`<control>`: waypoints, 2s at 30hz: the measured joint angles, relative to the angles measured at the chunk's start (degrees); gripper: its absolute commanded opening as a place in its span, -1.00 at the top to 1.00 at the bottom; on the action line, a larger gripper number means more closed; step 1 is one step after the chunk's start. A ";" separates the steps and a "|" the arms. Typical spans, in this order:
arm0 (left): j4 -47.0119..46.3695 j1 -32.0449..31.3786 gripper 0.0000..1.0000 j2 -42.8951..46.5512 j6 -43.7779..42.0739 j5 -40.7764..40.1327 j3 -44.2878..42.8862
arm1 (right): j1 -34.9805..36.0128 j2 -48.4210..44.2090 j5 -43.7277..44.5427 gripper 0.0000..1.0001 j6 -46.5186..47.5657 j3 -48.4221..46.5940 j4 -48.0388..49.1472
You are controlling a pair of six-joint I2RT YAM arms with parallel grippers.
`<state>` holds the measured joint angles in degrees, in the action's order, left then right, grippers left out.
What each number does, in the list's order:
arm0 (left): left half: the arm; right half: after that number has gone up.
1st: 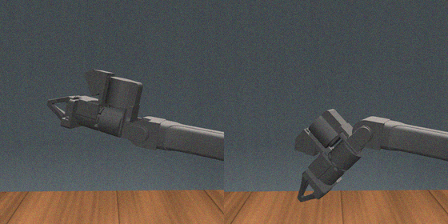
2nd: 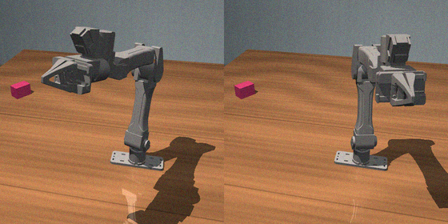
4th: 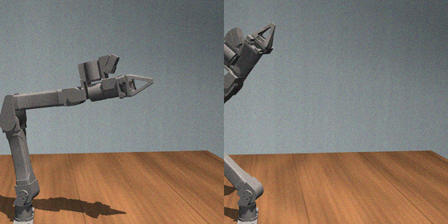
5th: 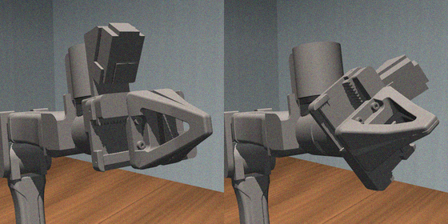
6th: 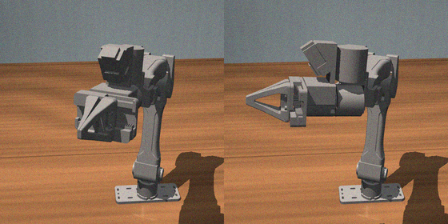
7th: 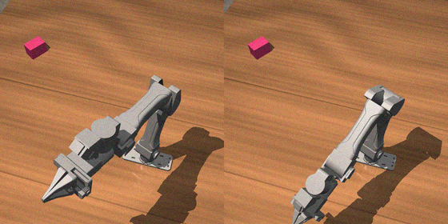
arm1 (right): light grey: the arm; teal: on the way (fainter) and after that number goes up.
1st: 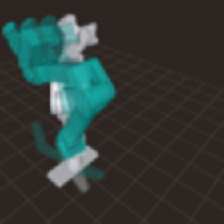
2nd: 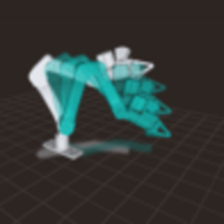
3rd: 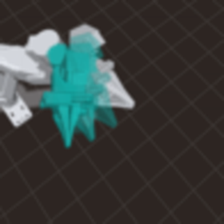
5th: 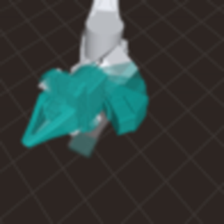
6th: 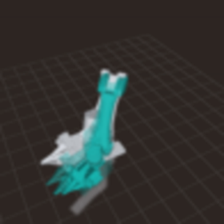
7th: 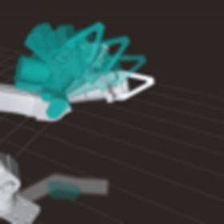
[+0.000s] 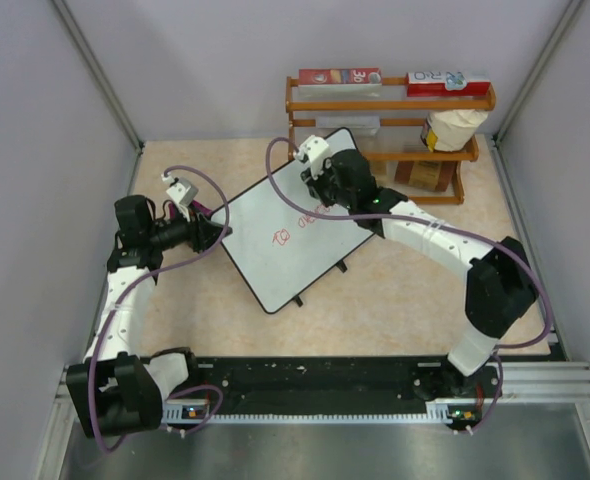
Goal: Erase the whiteboard
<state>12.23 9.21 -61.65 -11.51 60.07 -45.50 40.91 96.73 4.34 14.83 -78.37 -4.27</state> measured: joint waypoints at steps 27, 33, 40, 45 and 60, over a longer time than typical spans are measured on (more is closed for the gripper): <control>-0.09 0.00 1.00 0.02 -0.22 0.57 0.04 | -11.80 0.52 -1.73 1.00 -1.95 1.44 1.55; 0.87 0.13 1.00 0.02 -0.13 0.31 0.07 | -8.66 0.28 -1.27 1.00 -2.47 3.08 2.08; 1.16 0.17 1.00 0.02 -0.15 0.26 0.07 | -1.99 -0.87 -0.24 1.00 -2.64 4.15 2.12; 1.16 0.17 1.00 0.00 -0.15 0.24 0.07 | 2.56 -1.11 0.17 1.00 -2.97 4.26 2.19; 1.03 0.17 1.00 0.02 -0.17 0.50 0.07 | 16.33 -1.68 0.09 1.00 -4.20 8.63 2.45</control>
<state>13.26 9.39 -61.63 -11.68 60.58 -45.43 57.23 95.04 4.43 10.63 -69.73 -1.83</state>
